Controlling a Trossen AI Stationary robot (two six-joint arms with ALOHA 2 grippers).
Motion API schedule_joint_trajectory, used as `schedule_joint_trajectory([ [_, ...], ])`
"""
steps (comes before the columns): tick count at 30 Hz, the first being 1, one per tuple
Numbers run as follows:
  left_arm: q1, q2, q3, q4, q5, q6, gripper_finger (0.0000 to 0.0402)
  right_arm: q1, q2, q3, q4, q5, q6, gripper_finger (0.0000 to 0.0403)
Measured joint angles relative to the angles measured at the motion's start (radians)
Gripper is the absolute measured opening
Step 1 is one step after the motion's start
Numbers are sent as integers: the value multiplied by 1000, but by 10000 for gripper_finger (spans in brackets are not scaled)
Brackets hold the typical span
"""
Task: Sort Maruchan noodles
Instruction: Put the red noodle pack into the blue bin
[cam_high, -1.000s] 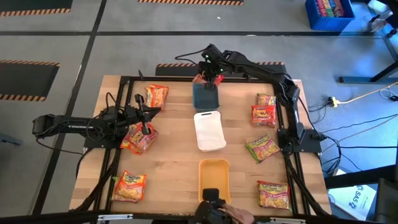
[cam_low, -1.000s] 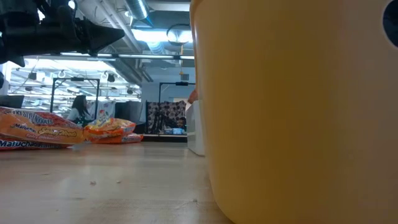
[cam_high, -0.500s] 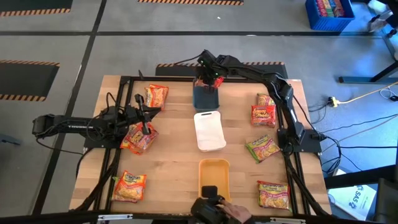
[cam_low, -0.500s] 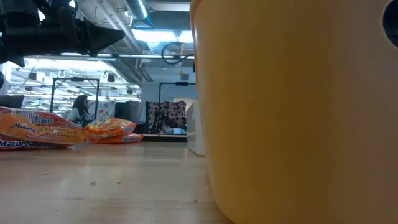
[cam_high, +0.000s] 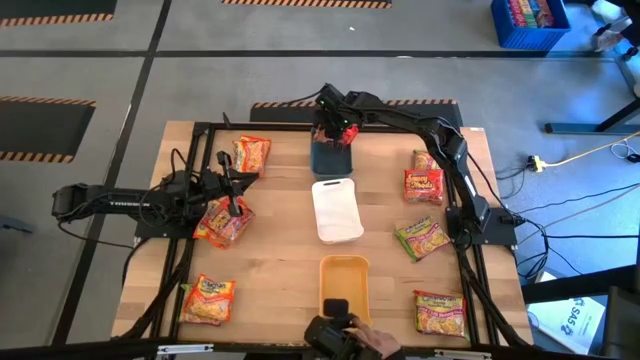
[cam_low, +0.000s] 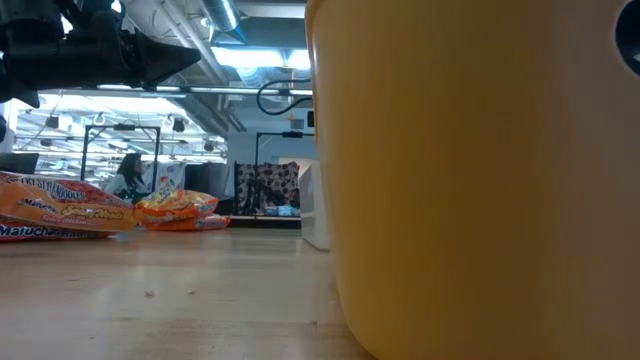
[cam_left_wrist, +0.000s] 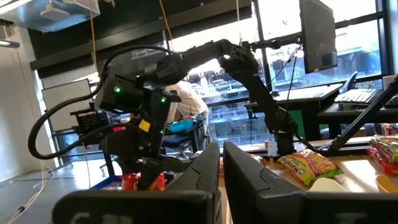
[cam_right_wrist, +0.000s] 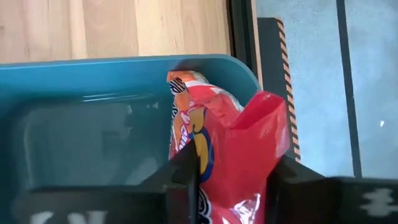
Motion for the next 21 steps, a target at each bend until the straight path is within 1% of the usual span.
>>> schedule_joint_trajectory([
  [6, 0, 0, 0, -1, 0, 0, 16, 0, 1, -16, 13, 0, 26, 165],
  [10, 0, 0, 0, -1, 0, 0, 16, 0, 1, -16, 23, -4, 26, 187],
  [14, 0, 0, 0, -1, 0, 0, 16, 0, 1, -16, 36, -57, 28, 189],
  [18, 0, 0, 0, -3, 0, 0, 16, 1, 1, -16, 42, -25, 27, 179],
  [21, 0, 0, 0, -5, 0, 0, 16, 0, 1, -16, 42, -26, 28, 164],
])
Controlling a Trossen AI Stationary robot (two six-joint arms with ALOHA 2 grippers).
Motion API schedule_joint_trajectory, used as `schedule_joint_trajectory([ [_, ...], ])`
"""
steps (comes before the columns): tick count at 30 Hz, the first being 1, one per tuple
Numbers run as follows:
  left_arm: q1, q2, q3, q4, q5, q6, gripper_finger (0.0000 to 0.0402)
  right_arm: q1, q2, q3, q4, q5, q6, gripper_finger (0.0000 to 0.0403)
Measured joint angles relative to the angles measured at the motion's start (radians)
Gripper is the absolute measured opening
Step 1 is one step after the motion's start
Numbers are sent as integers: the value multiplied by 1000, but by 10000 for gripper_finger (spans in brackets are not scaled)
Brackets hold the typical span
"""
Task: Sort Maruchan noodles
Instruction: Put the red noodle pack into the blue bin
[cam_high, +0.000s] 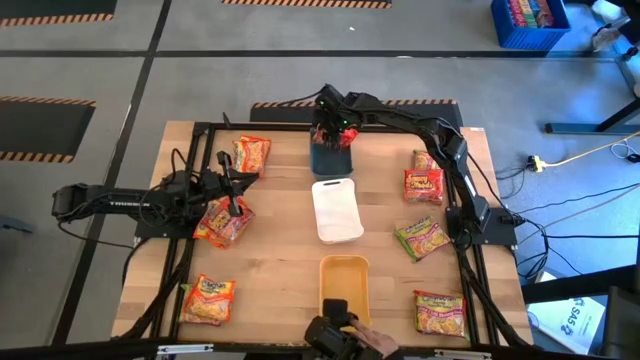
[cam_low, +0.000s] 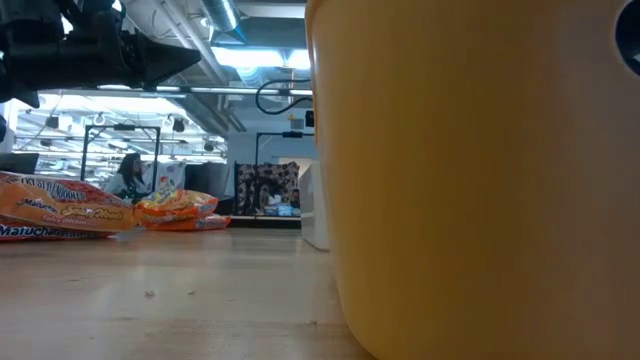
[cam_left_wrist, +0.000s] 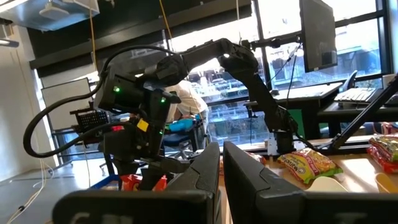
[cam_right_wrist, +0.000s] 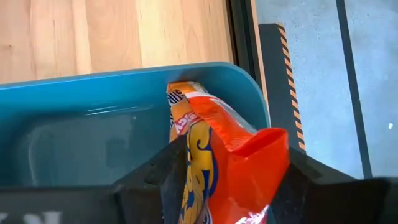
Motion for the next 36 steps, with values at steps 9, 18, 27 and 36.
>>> schedule_joint_trajectory([
  [9, 0, 0, 0, -3, 0, 0, 16, -1, 0, 0, 63, -46, 54, 162],
  [18, 0, 0, 0, -3, 0, 0, 16, 0, -1, 1, 86, -53, 72, 227],
  [27, 0, 0, 0, -4, 0, 0, 16, 0, -48, 106, -57, -77, 85, 207],
  [36, 0, 0, 0, -4, 0, 0, 16, -34, -109, 113, -284, -53, 103, 97],
])
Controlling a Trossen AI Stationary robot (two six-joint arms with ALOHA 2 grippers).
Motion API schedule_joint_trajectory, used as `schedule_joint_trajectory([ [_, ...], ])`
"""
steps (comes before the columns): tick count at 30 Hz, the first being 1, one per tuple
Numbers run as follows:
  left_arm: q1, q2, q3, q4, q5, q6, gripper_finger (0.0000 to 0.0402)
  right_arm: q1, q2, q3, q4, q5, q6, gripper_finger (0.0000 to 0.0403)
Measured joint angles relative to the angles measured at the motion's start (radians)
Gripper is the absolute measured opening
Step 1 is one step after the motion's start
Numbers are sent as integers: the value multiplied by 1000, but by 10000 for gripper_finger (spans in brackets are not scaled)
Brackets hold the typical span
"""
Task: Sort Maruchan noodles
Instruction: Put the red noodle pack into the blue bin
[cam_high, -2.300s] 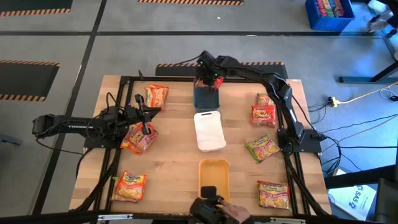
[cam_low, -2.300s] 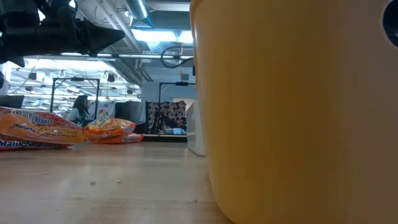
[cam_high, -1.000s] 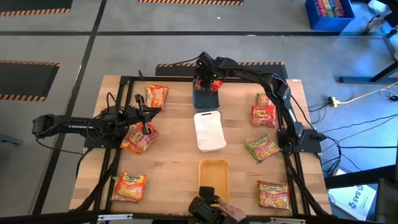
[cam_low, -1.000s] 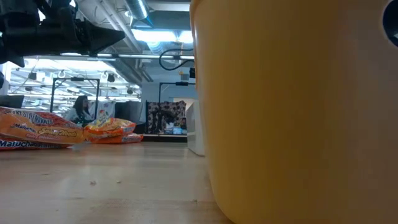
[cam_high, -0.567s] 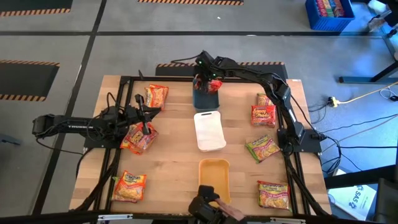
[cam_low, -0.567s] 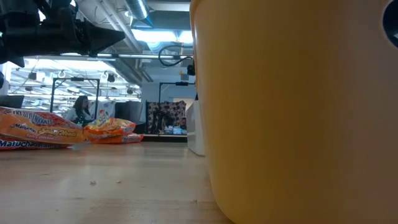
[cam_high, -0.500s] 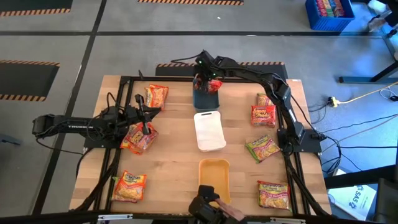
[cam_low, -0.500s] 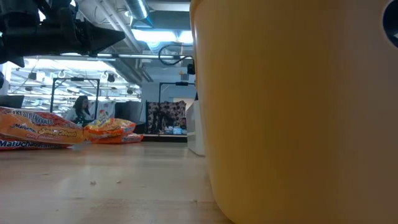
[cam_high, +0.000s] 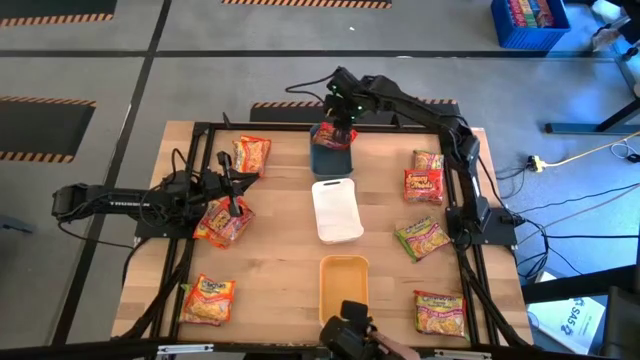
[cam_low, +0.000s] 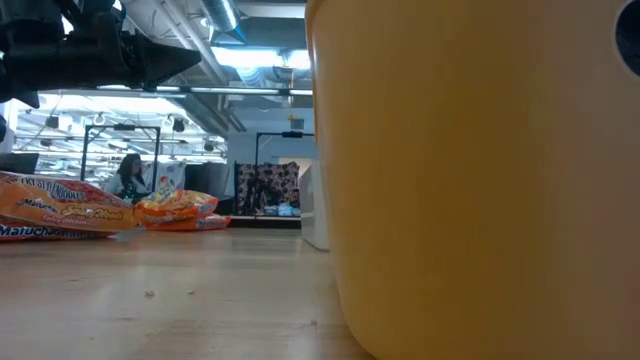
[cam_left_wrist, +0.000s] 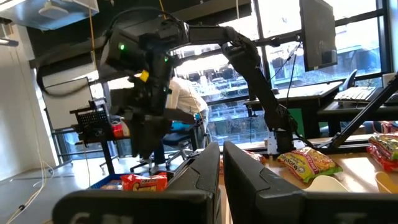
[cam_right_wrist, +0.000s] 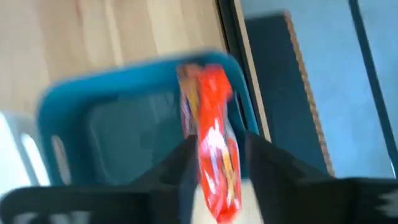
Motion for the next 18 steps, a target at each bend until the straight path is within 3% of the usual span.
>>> schedule_joint_trajectory([
  [6, 0, 0, 0, 0, 0, 0, 16, 1, 8, -110, 125, -42, -10, 8],
  [12, 0, 0, 0, 0, 0, 0, 16, 1, 8, -186, 265, -51, -19, 22],
  [18, 0, 0, 0, 0, 0, 0, 16, 1, 8, -247, 385, -61, -27, 10],
])
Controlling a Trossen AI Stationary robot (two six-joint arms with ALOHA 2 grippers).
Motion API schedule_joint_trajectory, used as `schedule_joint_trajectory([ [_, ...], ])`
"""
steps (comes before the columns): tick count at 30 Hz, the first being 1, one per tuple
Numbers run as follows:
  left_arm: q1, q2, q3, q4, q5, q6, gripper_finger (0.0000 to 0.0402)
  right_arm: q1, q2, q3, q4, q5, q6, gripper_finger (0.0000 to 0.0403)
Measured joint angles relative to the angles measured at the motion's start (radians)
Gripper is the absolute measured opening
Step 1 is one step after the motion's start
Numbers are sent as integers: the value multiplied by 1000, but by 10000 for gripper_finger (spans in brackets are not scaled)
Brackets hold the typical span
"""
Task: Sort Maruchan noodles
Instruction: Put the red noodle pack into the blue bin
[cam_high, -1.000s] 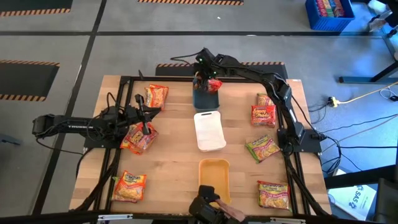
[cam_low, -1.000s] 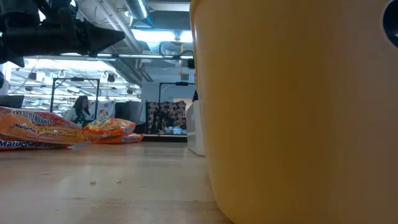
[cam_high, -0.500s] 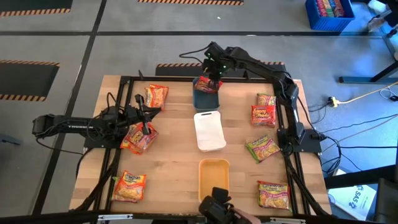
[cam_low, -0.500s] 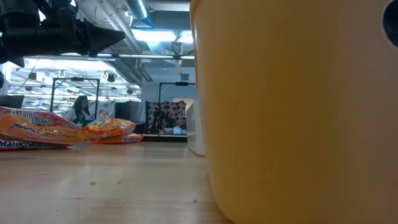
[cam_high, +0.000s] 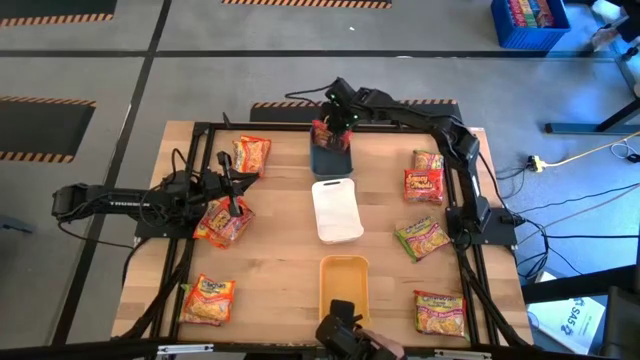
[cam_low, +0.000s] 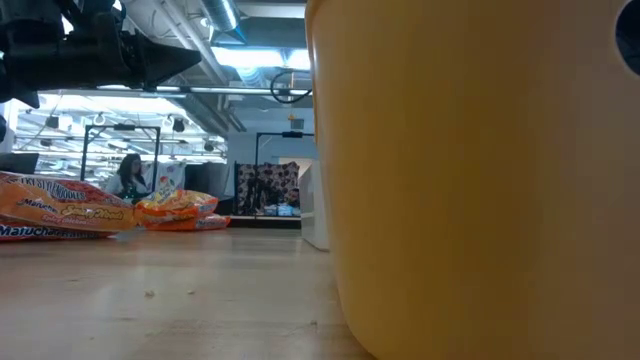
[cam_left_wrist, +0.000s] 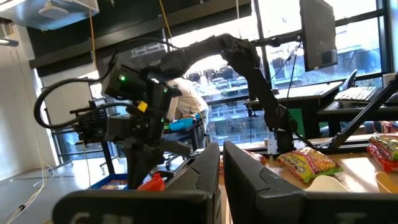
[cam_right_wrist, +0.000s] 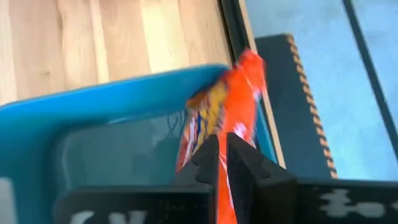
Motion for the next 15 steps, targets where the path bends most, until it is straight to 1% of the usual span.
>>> schedule_joint_trajectory([
  [3, 0, 0, 0, 0, 0, 0, 16, 0, 1, -30, 45, 9, -4, 6],
  [7, 0, 0, 0, 0, 0, 0, 16, 10, 1, -33, 48, 44, -16, 5],
  [12, 0, 0, 0, 0, 0, 0, 16, 30, -46, -34, 20, 98, -39, 5],
  [15, 0, 0, 0, 0, 0, 0, 16, 36, -89, -33, -27, 96, -26, 5],
])
